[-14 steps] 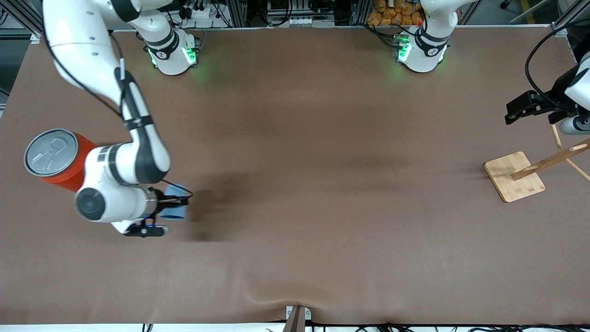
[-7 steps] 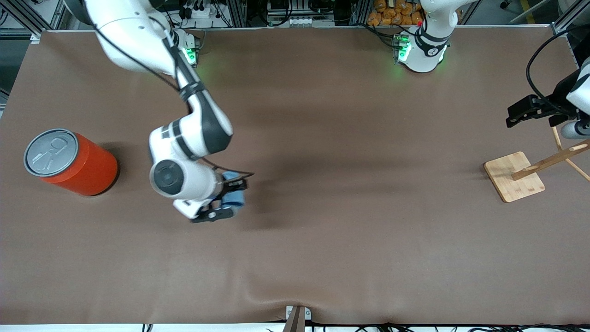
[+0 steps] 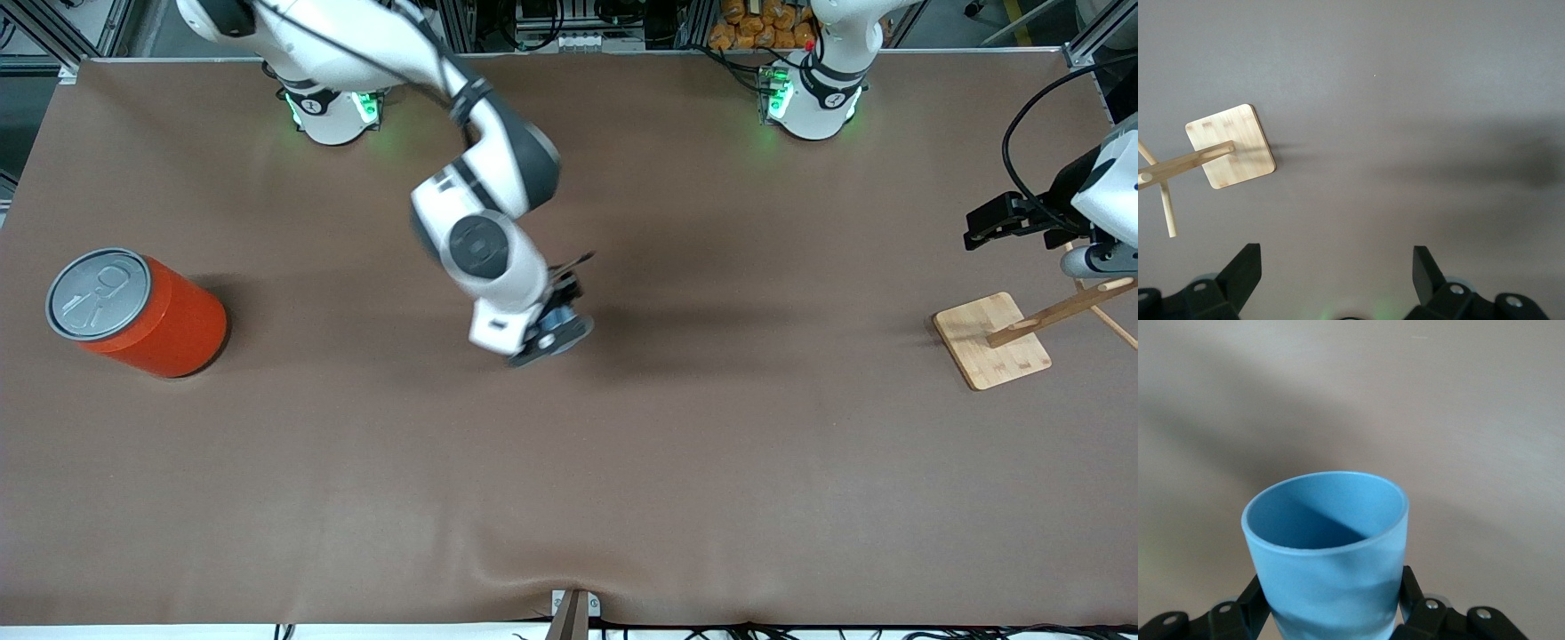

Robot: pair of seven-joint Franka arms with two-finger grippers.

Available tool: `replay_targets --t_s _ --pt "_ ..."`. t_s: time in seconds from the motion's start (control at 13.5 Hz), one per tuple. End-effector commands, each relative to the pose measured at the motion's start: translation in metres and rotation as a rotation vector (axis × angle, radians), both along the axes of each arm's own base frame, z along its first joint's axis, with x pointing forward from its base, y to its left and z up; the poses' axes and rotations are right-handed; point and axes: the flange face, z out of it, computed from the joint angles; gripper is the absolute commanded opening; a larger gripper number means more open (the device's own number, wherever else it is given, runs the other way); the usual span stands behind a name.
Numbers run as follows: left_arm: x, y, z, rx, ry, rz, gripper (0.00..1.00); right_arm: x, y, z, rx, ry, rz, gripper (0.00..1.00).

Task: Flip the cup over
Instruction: 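Carry the blue cup with the right gripper toward the table middle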

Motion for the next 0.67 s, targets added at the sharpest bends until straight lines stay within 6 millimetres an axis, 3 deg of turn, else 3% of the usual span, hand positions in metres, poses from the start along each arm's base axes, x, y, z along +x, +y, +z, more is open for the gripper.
replay_targets --t_s 0.0,0.15,0.37,0.59 --pt "-0.003 -0.002 0.001 0.011 -0.011 -0.042 1.0 -0.023 0.032 0.0 -0.026 -0.087 0.206 0.18" --pt "-0.003 -0.006 0.0 0.01 -0.005 -0.05 1.0 -0.048 0.068 -0.013 -0.034 -0.198 0.416 0.13" --pt "0.0 -0.026 -0.008 0.001 0.007 -0.085 1.0 -0.083 0.1 -0.054 -0.083 -0.211 0.56 0.13" --pt "0.008 -0.024 -0.021 -0.012 0.026 -0.086 1.0 -0.117 0.126 -0.087 -0.128 -0.255 0.694 0.13"
